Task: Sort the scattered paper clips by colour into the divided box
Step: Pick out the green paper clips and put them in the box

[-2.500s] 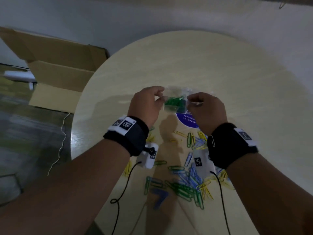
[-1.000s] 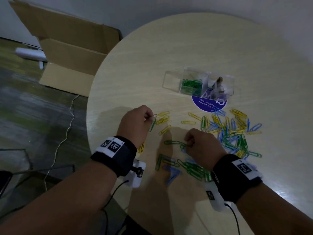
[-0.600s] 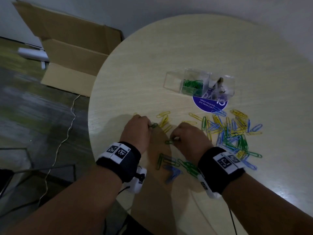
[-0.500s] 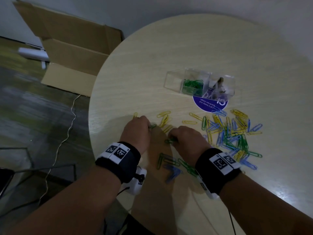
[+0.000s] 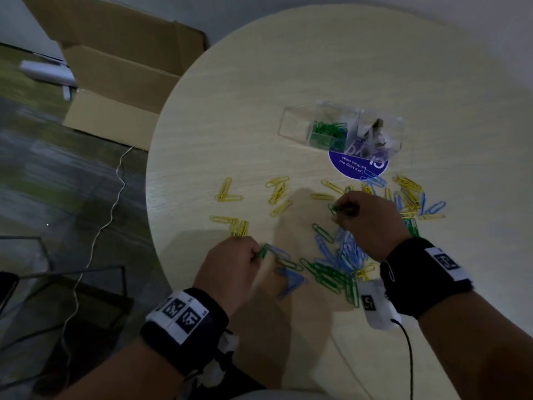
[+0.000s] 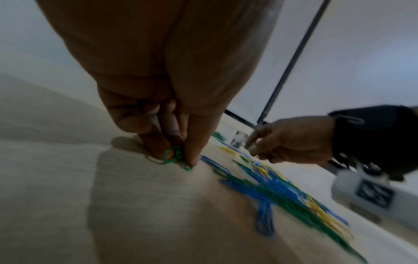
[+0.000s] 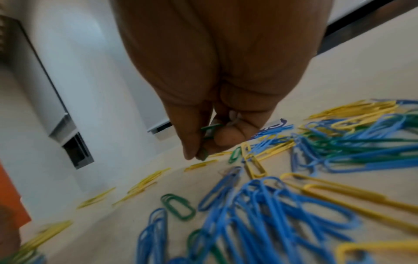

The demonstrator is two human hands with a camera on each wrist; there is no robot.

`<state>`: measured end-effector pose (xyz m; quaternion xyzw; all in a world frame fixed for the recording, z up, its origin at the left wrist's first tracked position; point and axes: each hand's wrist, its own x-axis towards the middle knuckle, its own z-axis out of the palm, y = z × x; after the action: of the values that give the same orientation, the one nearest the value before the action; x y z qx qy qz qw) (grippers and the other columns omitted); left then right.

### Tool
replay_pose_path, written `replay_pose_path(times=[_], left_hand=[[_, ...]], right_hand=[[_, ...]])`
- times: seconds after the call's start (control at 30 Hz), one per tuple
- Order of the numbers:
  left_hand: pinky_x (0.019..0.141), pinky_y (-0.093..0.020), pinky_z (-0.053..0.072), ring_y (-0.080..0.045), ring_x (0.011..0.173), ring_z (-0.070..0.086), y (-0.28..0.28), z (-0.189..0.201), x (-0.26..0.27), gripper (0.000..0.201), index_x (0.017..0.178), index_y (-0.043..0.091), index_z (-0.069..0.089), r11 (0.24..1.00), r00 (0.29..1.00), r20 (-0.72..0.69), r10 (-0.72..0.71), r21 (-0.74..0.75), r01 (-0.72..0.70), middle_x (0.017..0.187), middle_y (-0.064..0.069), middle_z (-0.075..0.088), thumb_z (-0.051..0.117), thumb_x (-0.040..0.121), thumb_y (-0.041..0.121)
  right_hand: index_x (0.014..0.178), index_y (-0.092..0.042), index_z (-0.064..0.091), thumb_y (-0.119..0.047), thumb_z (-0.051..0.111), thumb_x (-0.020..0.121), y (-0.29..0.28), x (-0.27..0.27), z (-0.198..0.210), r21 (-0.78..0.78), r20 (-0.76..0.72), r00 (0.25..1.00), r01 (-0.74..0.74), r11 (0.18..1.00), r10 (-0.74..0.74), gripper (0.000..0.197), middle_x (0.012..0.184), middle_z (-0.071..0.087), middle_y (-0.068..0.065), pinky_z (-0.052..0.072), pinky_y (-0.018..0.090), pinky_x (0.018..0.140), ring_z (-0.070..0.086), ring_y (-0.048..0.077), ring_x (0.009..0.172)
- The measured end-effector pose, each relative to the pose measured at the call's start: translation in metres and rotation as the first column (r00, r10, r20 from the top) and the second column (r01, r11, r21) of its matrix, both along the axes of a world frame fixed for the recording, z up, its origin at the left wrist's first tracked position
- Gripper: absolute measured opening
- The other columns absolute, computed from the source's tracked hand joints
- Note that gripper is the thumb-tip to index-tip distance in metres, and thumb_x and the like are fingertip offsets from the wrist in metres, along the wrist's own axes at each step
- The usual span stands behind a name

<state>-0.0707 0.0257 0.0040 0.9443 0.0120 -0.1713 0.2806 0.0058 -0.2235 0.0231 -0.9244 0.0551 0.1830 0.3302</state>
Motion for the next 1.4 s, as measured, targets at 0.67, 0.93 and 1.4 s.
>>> replay_pose_path(times=[0.67,0.93,1.4], left_hand=[[0.068,-0.037,0.049,-0.025,0.082,0.061,0.010,0.002,-0.003,0.014,0.098,0.021,0.065,0.985,0.991,0.041,-0.130,0.121,0.124,0.088,-0.002,0.061,0.063,0.086,0.015],[0.075,-0.034,0.050,-0.016,0.083,0.063,0.003,0.016,0.041,0.009,0.097,0.027,0.065,0.999,0.999,0.000,-0.034,0.014,0.034,0.090,0.006,0.064,0.064,0.088,0.024],[0.074,-0.040,0.056,-0.027,0.080,0.068,-0.098,0.040,0.227,0.022,0.095,0.015,0.072,0.983,0.975,0.208,0.083,-0.176,-0.046,0.090,-0.007,0.073,0.073,0.082,0.033]], right_hand=[[0.105,-0.011,0.050,-0.010,0.058,0.083,0.033,-0.019,-0.012,-0.294,-0.142,0.892,-0.451,0.842,0.428,0.023,0.110,0.047,0.014,0.041,0.039,0.080,0.052,0.035,0.102],[0.114,-0.022,0.065,-0.018,0.057,0.087,0.018,-0.015,-0.005,-0.143,-0.053,0.918,-0.397,0.907,0.393,0.028,0.109,0.063,0.009,0.042,0.035,0.089,0.057,0.030,0.106],[0.095,-0.016,0.073,-0.025,0.072,0.079,-0.008,0.144,0.061,-0.094,0.150,0.983,0.118,0.988,-0.104,0.018,0.103,0.071,0.004,0.052,0.031,0.086,0.064,0.023,0.095]])
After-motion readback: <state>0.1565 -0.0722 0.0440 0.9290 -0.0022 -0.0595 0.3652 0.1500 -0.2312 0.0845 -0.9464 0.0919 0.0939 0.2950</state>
